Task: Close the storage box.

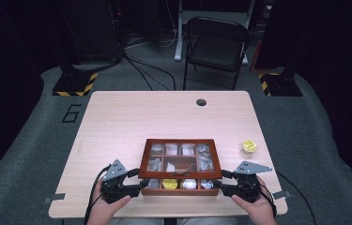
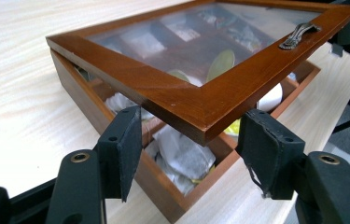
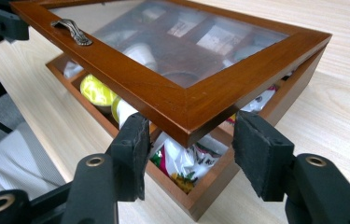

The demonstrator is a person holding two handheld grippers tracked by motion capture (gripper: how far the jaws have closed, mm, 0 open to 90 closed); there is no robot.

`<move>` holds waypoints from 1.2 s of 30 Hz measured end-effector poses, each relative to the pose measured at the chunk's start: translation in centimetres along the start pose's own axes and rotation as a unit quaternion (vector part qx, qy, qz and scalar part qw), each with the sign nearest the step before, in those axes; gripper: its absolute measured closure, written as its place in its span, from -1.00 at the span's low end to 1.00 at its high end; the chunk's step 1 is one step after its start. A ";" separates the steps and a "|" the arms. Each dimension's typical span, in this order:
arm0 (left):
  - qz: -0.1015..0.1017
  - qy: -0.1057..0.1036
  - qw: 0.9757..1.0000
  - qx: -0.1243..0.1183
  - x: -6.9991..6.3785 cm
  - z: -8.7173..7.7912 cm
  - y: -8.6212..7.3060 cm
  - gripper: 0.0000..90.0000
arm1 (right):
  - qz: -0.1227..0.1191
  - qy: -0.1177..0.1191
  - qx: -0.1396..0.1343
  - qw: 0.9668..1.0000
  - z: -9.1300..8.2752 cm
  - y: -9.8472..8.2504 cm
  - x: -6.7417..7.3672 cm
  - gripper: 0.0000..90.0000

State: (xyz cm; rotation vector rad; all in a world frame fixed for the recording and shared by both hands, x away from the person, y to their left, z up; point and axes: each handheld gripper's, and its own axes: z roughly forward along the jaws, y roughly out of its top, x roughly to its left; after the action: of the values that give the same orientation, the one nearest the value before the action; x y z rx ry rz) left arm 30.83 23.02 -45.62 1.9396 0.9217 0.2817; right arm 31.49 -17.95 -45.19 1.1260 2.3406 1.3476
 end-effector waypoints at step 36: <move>-0.011 -0.002 0.999 0.032 -0.2 1.2 -2.1 -0.12 | -0.030 -0.002 0.055 0.998 1.6 -2.2 0.3 0.02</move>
State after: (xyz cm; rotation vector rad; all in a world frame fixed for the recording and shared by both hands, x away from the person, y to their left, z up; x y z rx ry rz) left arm 30.33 22.69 -47.93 1.9863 0.9588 0.2395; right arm 30.99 -17.35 -47.82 1.0780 2.4525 1.2087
